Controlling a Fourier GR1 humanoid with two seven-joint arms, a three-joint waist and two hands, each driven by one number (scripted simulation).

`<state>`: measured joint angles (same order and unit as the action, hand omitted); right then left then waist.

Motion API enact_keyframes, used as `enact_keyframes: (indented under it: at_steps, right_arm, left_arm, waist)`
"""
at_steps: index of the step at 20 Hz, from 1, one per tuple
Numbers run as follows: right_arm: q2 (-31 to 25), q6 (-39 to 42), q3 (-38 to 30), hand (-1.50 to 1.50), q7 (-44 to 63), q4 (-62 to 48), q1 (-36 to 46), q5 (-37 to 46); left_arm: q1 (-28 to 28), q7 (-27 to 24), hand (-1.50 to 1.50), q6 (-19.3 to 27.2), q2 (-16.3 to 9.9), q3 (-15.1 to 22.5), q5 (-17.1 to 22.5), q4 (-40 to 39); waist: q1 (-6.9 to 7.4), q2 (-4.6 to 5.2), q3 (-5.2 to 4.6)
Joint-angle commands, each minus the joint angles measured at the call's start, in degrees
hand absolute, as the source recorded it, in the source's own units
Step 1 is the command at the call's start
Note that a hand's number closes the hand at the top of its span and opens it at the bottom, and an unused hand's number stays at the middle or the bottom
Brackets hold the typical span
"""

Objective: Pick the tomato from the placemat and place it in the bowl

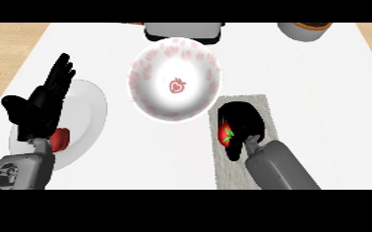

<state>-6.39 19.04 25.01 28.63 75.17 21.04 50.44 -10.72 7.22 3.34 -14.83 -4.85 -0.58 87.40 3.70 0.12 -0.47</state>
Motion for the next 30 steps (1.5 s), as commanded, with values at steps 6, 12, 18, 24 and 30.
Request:
enact_keyframes:
  at_steps: [6,12,18,24,30]
  right_arm:
    - [6.30,-9.65,15.50,1.50,21.90,-2.53,17.14,-4.29]
    - [6.37,-15.84,22.43,1.50,36.77,0.73,30.75,-3.71]
    - [6.37,-22.07,20.41,1.50,46.71,3.56,43.45,1.39]
    - [6.35,-23.19,17.22,1.50,52.10,0.52,51.90,-2.51]
    - [6.35,-32.80,18.20,1.50,50.19,-5.34,49.98,-2.40]
  left_arm:
    - [-3.58,1.00,0.00,-0.97,1.70,3.66,-1.00,-0.24]
    - [-4.96,1.06,0.00,-1.46,0.68,2.09,-0.43,-2.81]
    - [-3.07,0.58,0.00,-1.18,0.03,1.61,-1.03,-3.00]
    - [-3.14,0.02,0.00,-0.92,0.30,0.84,-0.59,-3.60]
    - [-2.80,0.21,0.00,-1.52,-0.08,-0.21,0.53,-2.95]
  waist:
    - [5.62,0.73,0.43]
    - [4.18,-0.05,0.24]
    - [2.90,-0.75,0.25]
    - [1.96,-0.36,0.20]
    - [0.47,0.17,0.30]
